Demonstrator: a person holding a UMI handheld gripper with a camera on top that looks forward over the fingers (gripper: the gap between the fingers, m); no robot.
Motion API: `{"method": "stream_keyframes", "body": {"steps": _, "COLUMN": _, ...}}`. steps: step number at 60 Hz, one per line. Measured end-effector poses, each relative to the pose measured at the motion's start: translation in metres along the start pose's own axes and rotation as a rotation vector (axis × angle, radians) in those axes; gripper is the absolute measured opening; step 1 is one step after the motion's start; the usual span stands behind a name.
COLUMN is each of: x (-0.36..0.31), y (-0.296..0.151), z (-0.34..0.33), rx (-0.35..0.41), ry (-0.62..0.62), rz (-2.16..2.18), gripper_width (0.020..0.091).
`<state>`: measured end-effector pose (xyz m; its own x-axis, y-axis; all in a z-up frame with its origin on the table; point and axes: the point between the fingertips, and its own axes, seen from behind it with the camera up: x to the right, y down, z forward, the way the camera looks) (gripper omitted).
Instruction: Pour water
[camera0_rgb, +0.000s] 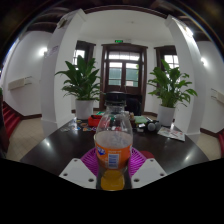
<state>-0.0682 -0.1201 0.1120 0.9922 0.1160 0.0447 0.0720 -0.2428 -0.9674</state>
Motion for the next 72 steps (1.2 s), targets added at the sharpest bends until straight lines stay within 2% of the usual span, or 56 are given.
{"method": "stream_keyframes", "body": {"steps": 14, "x": 0.009, "y": -0.011, "z": -0.002, "rx": -0.022, "ry": -0.002, "rz": -0.147, "gripper_width": 0.0342}}
{"method": "stream_keyframes", "body": {"steps": 24, "x": 0.068, "y": -0.036, "z": 0.016, "rx": -0.059, "ry": 0.135, "rz": -0.611, "gripper_width": 0.0339}}
{"method": "stream_keyframes", "body": {"steps": 30, "x": 0.109, "y": -0.05, "z": 0.033, "rx": -0.11, "ry": 0.201, "rz": -0.94, "gripper_width": 0.034}}
{"method": "stream_keyframes", "body": {"steps": 39, "x": 0.128, "y": -0.069, "z": 0.073, "rx": -0.174, "ry": 0.284, "rz": -1.404, "gripper_width": 0.034}}
{"method": "stream_keyframes", "body": {"steps": 47, "x": 0.131, "y": -0.075, "z": 0.097, "rx": -0.165, "ry": 0.3, "rz": -1.707, "gripper_width": 0.0339}}
{"method": "stream_keyframes", "body": {"steps": 57, "x": 0.125, "y": -0.08, "z": 0.114, "rx": -0.194, "ry": 0.32, "rz": -2.012, "gripper_width": 0.0343}}
{"method": "stream_keyframes", "body": {"steps": 64, "x": 0.107, "y": -0.091, "z": 0.122, "rx": -0.14, "ry": 0.364, "rz": -2.202, "gripper_width": 0.0346}}
{"method": "stream_keyframes", "body": {"steps": 65, "x": 0.103, "y": -0.092, "z": 0.123, "rx": -0.131, "ry": 0.365, "rz": -2.218, "gripper_width": 0.0298}}
{"method": "stream_keyframes", "body": {"steps": 66, "x": 0.101, "y": -0.092, "z": 0.124, "rx": -0.123, "ry": 0.363, "rz": -2.232, "gripper_width": 0.0346}}
{"method": "stream_keyframes", "body": {"steps": 72, "x": 0.099, "y": -0.092, "z": 0.126, "rx": -0.115, "ry": 0.364, "rz": -2.247, "gripper_width": 0.0344}}
